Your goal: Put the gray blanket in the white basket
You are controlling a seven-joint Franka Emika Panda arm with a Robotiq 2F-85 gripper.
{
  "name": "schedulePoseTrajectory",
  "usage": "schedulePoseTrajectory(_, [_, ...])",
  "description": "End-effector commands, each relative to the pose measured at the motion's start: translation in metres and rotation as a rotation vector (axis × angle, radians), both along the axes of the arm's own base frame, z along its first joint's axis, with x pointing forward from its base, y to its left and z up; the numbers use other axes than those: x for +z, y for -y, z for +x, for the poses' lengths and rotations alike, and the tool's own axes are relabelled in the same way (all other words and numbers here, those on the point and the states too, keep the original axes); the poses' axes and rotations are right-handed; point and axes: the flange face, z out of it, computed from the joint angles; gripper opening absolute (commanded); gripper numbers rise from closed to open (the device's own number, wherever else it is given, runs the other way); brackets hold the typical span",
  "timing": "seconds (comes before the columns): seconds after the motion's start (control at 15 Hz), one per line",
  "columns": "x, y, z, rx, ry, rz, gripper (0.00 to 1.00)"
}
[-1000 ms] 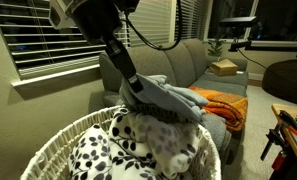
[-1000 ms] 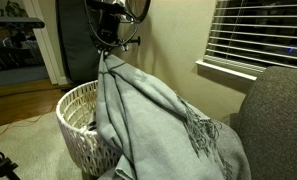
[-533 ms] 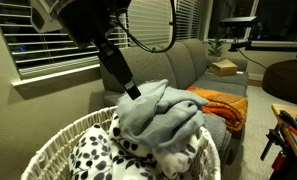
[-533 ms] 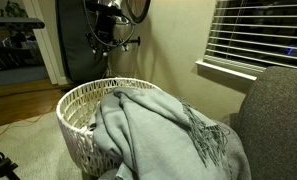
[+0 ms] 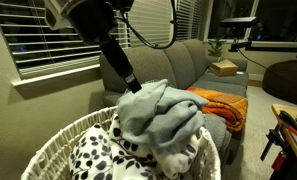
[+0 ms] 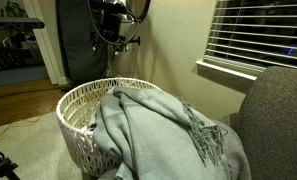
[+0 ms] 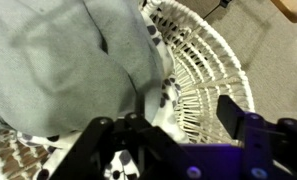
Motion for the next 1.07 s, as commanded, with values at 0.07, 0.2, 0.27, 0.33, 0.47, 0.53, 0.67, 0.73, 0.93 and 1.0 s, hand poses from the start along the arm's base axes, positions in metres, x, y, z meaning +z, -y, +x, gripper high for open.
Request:
schedulePoseTrajectory(0.07, [-0.001, 0.05, 0.001, -0.147, 0.053, -0.073, 1.0])
schedulePoseTrajectory(0.2, [-0.003, 0.076, 0.005, -0.229, 0.082, -0.089, 1.0])
schedulePoseTrajectory(0.27, [-0.005, 0.09, 0.008, -0.272, 0.099, -0.095, 1.0])
schedulePoseTrajectory(0.33, [-0.007, 0.103, 0.009, -0.312, 0.114, -0.104, 1.0])
schedulePoseTrajectory(0.47, [-0.011, 0.129, 0.012, -0.39, 0.145, -0.121, 1.0])
schedulePoseTrajectory(0.53, [-0.013, 0.142, 0.013, -0.425, 0.155, -0.127, 1.0])
schedulePoseTrajectory(0.67, [-0.018, 0.164, 0.012, -0.478, 0.169, -0.142, 1.0])
schedulePoseTrajectory(0.73, [-0.02, 0.173, 0.012, -0.494, 0.172, -0.148, 1.0])
schedulePoseTrajectory(0.93, [-0.029, 0.197, 0.01, -0.535, 0.192, -0.168, 1.0])
schedulePoseTrajectory(1.0, [-0.032, 0.203, 0.01, -0.547, 0.199, -0.171, 1.0])
